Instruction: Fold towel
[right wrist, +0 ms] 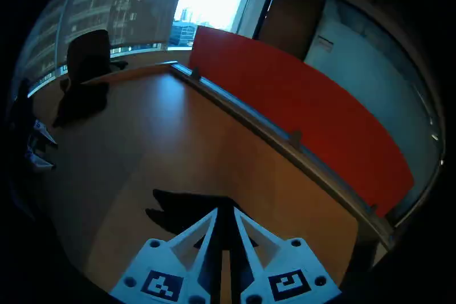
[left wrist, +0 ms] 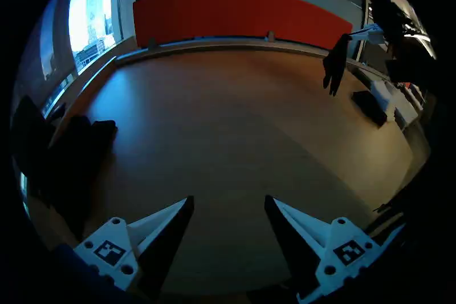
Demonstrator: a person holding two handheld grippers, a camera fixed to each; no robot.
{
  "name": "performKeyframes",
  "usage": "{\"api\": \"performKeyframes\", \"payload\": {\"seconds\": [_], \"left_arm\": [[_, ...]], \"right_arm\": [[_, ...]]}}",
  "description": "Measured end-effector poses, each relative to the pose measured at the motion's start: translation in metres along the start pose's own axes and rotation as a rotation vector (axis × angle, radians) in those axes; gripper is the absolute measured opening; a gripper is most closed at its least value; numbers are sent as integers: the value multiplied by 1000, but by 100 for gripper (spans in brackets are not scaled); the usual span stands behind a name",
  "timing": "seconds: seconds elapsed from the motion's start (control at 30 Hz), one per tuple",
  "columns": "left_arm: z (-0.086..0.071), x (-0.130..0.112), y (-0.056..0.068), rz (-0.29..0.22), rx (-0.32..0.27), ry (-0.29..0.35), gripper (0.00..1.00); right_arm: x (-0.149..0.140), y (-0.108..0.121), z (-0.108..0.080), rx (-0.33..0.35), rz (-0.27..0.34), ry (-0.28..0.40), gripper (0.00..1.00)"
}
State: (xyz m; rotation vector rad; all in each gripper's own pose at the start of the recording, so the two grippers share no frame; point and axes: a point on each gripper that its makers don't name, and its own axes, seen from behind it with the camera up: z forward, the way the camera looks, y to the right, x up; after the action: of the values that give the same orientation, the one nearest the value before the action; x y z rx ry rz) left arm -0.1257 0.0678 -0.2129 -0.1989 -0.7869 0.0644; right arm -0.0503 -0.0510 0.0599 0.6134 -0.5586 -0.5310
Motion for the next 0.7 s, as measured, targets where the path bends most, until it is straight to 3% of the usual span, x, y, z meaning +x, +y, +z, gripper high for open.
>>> {"api": "performKeyframes", "payload": {"seconds": [0.7], "left_arm": [[6, 9, 17, 27, 5, -33, 92]], "right_arm": [[-72, 123, -28, -104, 61, -106, 5]]}}
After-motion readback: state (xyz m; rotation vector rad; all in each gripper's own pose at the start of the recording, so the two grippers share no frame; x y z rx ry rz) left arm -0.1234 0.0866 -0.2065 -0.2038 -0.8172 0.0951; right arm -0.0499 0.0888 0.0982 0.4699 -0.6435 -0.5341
